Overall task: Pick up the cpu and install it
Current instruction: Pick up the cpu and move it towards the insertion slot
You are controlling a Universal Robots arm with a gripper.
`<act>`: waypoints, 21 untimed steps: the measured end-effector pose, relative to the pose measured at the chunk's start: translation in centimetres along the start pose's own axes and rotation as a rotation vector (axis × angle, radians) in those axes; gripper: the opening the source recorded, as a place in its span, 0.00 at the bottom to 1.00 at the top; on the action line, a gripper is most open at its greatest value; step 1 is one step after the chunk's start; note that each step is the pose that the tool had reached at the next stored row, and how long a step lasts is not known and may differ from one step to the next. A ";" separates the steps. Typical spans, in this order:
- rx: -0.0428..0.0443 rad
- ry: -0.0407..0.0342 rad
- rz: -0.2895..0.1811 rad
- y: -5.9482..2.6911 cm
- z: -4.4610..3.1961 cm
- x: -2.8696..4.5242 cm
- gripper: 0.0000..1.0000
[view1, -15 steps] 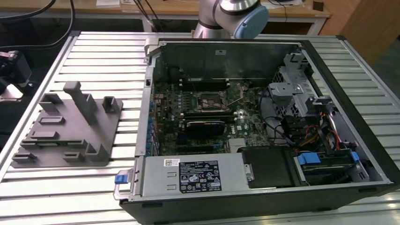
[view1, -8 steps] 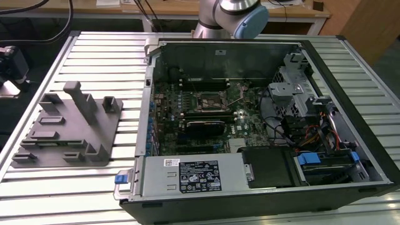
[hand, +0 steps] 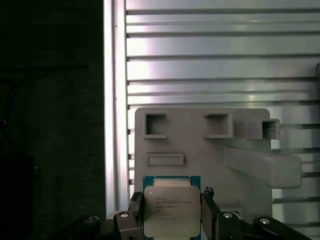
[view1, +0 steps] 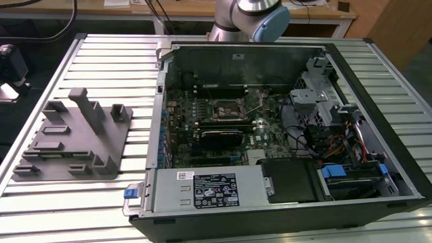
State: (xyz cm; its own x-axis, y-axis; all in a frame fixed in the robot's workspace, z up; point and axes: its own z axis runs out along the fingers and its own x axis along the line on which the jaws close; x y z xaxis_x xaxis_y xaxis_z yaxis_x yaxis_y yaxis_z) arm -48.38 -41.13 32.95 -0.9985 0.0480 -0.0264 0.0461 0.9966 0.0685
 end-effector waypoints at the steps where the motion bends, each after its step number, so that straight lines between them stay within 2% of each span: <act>1: 0.0000 -0.0001 0.000 0.01 -0.11 0.00 0.54; 21: -0.0001 -0.0001 0.000 0.29 -2.47 -0.06 0.54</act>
State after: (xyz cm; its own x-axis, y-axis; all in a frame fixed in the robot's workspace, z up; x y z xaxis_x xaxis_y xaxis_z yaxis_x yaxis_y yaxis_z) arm -48.38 -41.01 35.43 -0.9985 0.0480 -0.0265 0.0461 0.9966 0.0686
